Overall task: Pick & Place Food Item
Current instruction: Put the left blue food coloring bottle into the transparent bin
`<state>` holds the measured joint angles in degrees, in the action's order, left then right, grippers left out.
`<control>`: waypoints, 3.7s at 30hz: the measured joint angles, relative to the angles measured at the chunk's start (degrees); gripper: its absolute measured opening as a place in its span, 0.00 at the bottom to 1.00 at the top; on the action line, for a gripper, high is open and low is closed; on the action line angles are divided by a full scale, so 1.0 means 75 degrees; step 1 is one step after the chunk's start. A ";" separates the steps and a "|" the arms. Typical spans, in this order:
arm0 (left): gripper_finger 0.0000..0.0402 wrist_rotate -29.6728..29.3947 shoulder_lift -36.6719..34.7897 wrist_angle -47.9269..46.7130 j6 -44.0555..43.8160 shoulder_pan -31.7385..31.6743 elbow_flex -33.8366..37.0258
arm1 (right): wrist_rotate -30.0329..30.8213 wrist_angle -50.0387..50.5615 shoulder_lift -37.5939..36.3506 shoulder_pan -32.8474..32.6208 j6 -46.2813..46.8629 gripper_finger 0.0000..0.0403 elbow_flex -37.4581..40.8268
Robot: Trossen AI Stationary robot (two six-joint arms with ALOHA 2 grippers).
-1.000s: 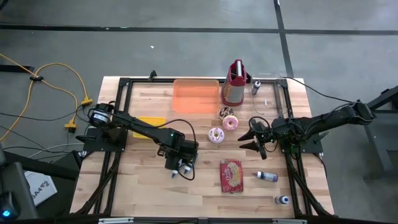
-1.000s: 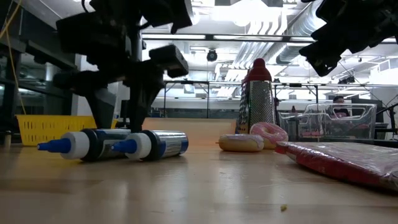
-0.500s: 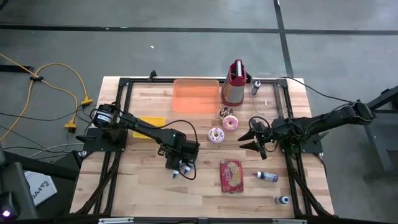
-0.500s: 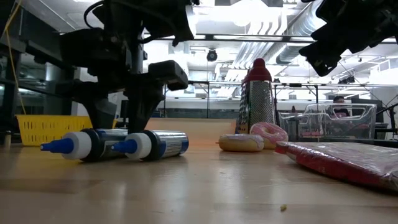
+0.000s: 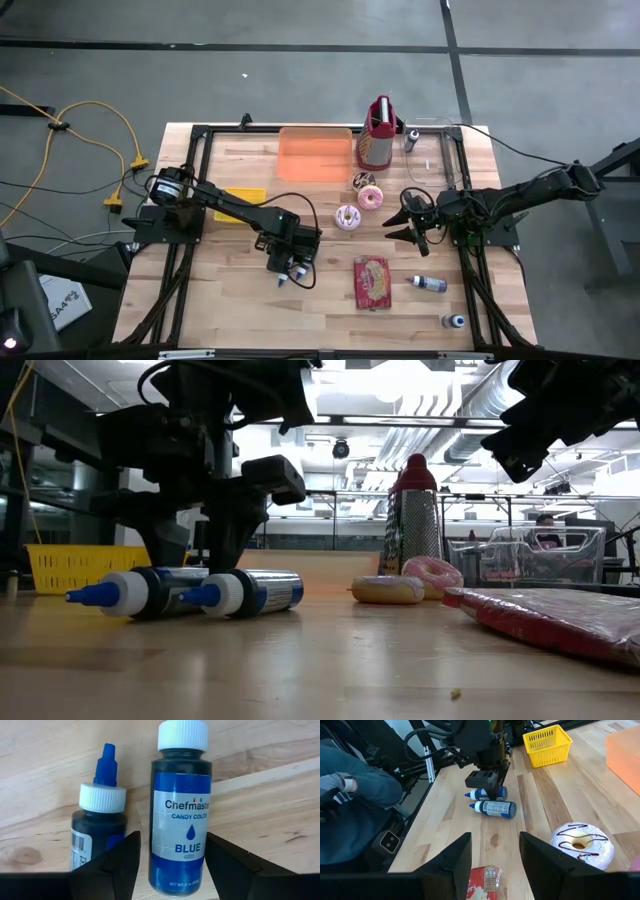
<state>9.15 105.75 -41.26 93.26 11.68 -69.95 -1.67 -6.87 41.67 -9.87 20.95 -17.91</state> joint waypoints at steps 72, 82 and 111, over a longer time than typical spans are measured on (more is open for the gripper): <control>0.36 -0.0699 -0.1064 0.2605 -0.9752 -0.1513 -0.0003 | 0.0000 -0.0002 0.0000 0.0002 0.0000 0.38 0.0000; 0.36 -0.0702 -0.1064 0.2664 -1.0699 -0.1507 -0.0003 | 0.0222 -0.0015 0.0000 0.0002 -0.0002 0.38 0.0000; 0.36 -0.0711 -0.1064 0.3995 -1.2042 -0.1469 -0.0009 | 0.1867 -0.1731 0.1429 0.0038 -0.1143 0.38 -0.0003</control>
<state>3.81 97.78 -11.29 2.94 0.67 -70.02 12.33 -19.86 52.38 -9.58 12.38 -17.93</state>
